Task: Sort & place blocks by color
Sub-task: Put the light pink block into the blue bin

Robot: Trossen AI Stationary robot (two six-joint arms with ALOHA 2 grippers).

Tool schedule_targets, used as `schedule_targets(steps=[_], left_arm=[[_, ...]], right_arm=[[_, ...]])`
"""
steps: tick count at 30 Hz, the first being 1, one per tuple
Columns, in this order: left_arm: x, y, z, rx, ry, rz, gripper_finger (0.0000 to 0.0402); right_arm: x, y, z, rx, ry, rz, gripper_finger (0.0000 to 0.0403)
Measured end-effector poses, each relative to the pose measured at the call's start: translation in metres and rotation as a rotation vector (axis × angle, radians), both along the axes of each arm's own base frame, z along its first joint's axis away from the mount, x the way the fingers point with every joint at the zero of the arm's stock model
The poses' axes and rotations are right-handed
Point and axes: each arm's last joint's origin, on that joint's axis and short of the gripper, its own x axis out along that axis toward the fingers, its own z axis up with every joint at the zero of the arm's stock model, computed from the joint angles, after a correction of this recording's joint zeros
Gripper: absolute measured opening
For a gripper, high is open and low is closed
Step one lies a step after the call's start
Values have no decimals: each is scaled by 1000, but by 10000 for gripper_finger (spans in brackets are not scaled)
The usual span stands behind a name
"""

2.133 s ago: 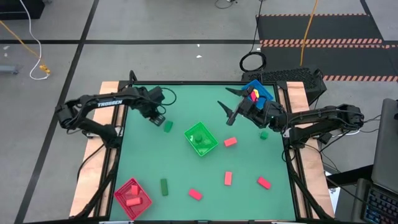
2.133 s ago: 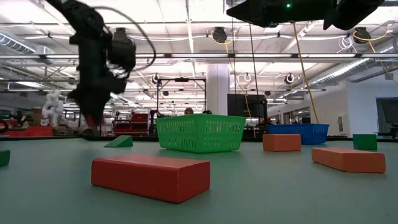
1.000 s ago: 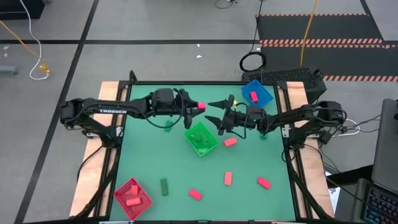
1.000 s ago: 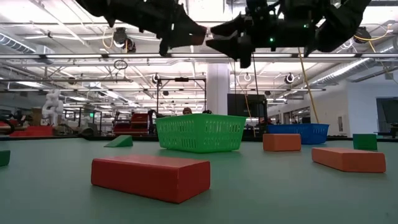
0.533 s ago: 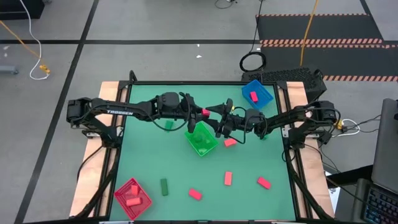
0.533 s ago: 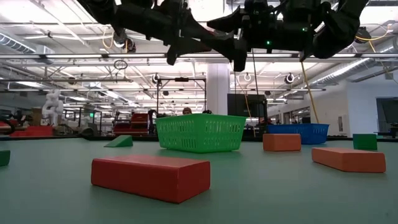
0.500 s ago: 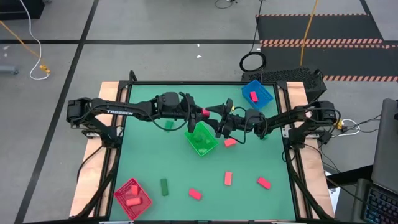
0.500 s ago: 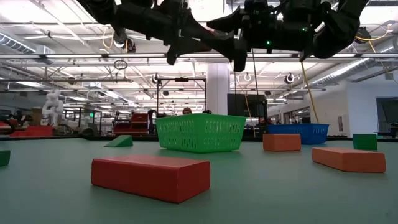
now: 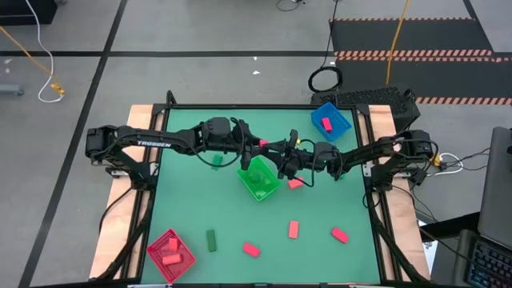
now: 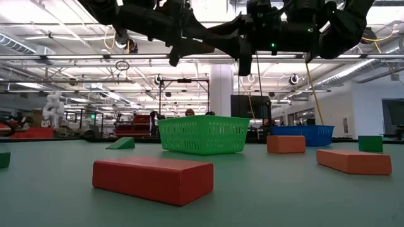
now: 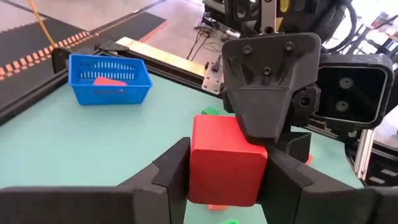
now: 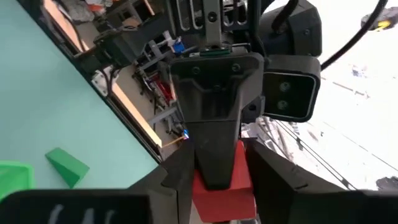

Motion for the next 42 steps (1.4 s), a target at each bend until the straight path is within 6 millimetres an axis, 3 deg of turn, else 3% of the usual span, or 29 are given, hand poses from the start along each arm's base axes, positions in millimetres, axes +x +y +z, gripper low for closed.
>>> schedule_targets(steps=[6, 7, 9, 14, 19, 25, 33, 36, 42], left_arm=[[-1, 0, 0, 54, 7, -14, 152], [-2, 0, 1, 61, 13, -15, 153], [-4, -1, 2, 69, 18, -18, 154], [-11, -1, 8, 97, 41, -14, 156], [-18, -4, 13, 109, 65, -24, 171], [-18, -7, 13, 109, 66, -15, 160], [-20, -6, 7, 135, 135, 25, 12], [-21, -8, 4, 123, 166, -11, 26], [-21, -13, 2, 154, 185, -50, 92]], right_arm=[[0, -3, -3, -1, 32, -65, 110], [0, -3, -3, -2, 41, -81, 104], [0, -5, -4, -2, 54, -114, 53], [0, -7, -5, -19, 69, -152, 42], [-3, -13, -7, -3, 88, -266, 1], [-3, -17, -5, 30, 47, -267, 8], [-4, -17, -2, 49, 15, -276, 41], [-4, -17, -2, 49, 17, -271, 52], [-5, -19, 2, 140, -51, -289, 80]])
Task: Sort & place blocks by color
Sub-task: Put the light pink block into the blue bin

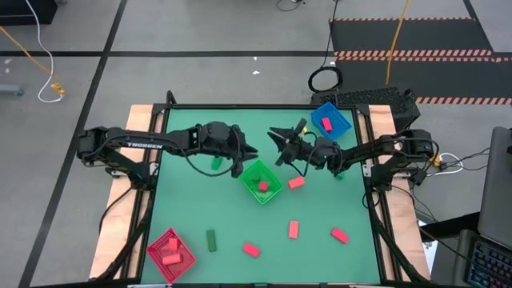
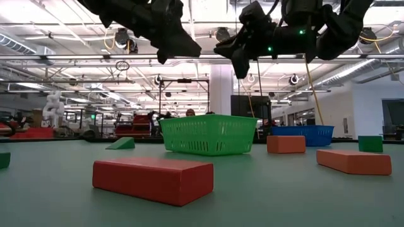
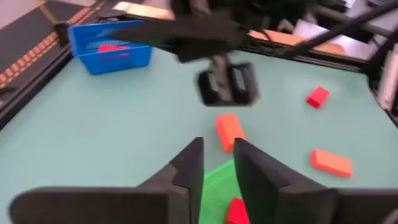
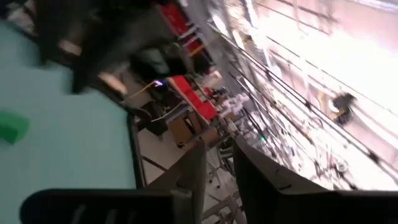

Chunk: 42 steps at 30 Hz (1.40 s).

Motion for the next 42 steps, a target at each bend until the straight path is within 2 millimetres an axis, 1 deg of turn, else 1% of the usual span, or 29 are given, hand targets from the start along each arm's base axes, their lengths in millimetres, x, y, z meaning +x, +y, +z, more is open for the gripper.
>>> schedule_targets(steps=[3, 6, 9, 12, 14, 16, 17, 19, 20, 22, 24, 27, 30, 35, 42], left_arm=[[2, -11, -1, 46, 1, -60, 126], [4, -26, -2, 121, 19, -104, 157], [3, -37, 7, 173, 109, -89, 181], [9, -43, 13, 198, 225, -72, 192], [14, -47, 12, 196, 313, -94, 192], [27, -51, 16, 196, 328, -120, 188], [32, -53, 14, 197, 359, -136, 185], [44, -56, 6, 192, 425, -180, 179], [54, -57, 0, 184, 442, -210, 176], [66, -59, -15, 162, 509, -263, 171], [79, -62, -26, 149, 541, -304, 168], [91, -63, -45, 144, 629, -330, 166], [98, -64, -61, 125, 684, -365, 166], [103, -65, -77, 114, 714, -405, 166], [105, -54, -81, 143, 720, -384, 166]], right_arm=[[-3, -6, 5, 90, -101, -65, 98], [-8, -16, 12, 210, -199, -74, 121], [-15, -26, 18, 343, -276, -81, 145], [-23, -35, 23, 456, -321, -90, 168], [-28, -40, 28, 520, -342, -70, 181], [-34, -43, 32, 587, -367, -67, 191], [-36, -45, 33, 618, -374, -60, 195], [-42, -47, 38, 669, -396, -49, 200], [-45, -48, 39, 694, -390, -50, 201], [-49, -49, 43, 727, -401, -37, 201], [-55, -49, 45, 749, -388, -52, 201], [-60, -48, 49, 754, -374, -61, 200], [-65, -47, 53, 745, -367, -67, 200], [-70, -46, 57, 737, -362, -71, 199], [-70, -46, 57, 735, -363, -71, 199]])
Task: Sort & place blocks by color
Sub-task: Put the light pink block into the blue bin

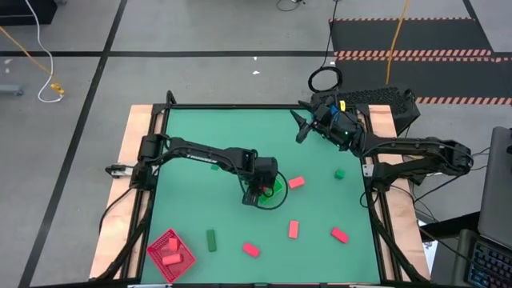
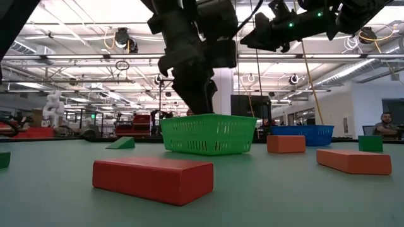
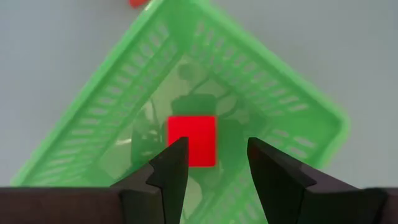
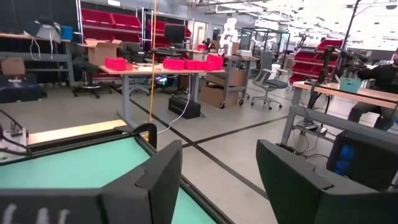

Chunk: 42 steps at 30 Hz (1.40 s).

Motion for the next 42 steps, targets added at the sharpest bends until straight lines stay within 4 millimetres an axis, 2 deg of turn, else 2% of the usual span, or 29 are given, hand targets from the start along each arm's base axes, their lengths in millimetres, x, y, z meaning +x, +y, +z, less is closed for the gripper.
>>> schedule_targets(steps=[8, 22, 31, 35, 42], left_arm=[[1, 11, 1, 3, -8, 20, 166], [8, 12, -20, -1, 14, 25, 166], [9, 12, -21, 43, 8, 39, 164], [9, 13, -22, 48, 10, 41, 133], [7, 13, -13, 46, -5, 51, 18]], right_arm=[[0, 0, 0, -2, 4, 0, 199], [0, 0, 0, -2, 5, -1, 199], [0, 0, 0, -14, 16, -2, 199], [0, 0, 0, -16, 17, -2, 199], [0, 0, 0, -19, 19, -2, 199]])
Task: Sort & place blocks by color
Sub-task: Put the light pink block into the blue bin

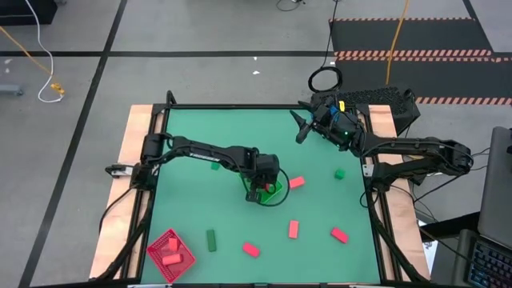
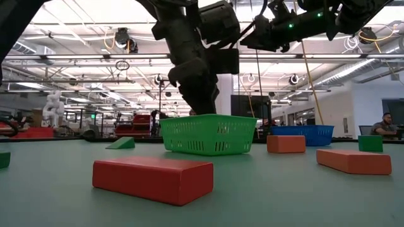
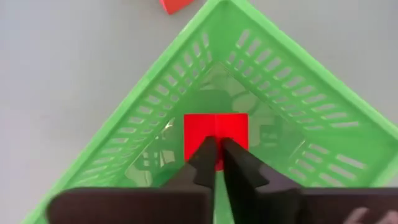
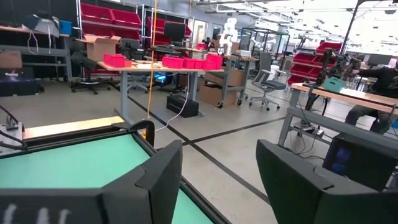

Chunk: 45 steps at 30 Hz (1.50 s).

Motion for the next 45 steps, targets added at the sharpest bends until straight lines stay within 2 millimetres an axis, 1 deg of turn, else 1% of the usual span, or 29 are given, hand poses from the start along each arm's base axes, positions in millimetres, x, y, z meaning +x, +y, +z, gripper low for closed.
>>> schedule_targets(steps=[2, 5, 9, 16, 19, 22, 25, 27, 30, 34, 36, 40, 43, 45], left_arm=[[-1, 0, 2, -20, 2, -10, 8], [-1, -1, 2, -41, 3, -16, 26], [-3, -1, -1, -38, 22, -5, 68], [-2, -1, -1, -36, 16, -3, 158], [-2, 0, -1, 12, 16, 9, 194], [-4, 1, 4, 47, 10, 17, 221], [-4, 2, 8, 57, 3, 18, 241], [-8, 2, 11, 66, 12, 20, 249], [-7, 4, 18, 103, -19, 36, 254], [-7, 13, 18, 113, -18, 87, 250], [-7, 18, 18, 80, -17, 140, 246], [-8, 26, 18, -43, -12, 279, 239], [-8, 29, 18, -109, -6, 398, 234], [-8, 29, 18, -128, -5, 445, 230]], right_arm=[[0, 0, 0, 0, 0, 0, 199], [0, 0, 0, 0, 1, 0, 199], [0, 0, 0, 1, 1, 0, 199], [0, 0, 0, 0, 1, 0, 199], [0, 0, 0, 0, 1, 0, 199], [0, 0, 0, 0, 1, 0, 199], [0, 0, 0, 0, 0, 0, 199], [0, 0, 0, 0, -1, 0, 199], [0, -1, 0, 0, 0, -2, 199], [0, -1, -1, 4, 1, -2, 199], [0, -1, 0, 4, 1, -2, 199], [0, -1, 0, 4, 1, -1, 199], [0, -1, 0, 4, 0, -1, 199], [0, -1, 0, 4, 0, -1, 199]])
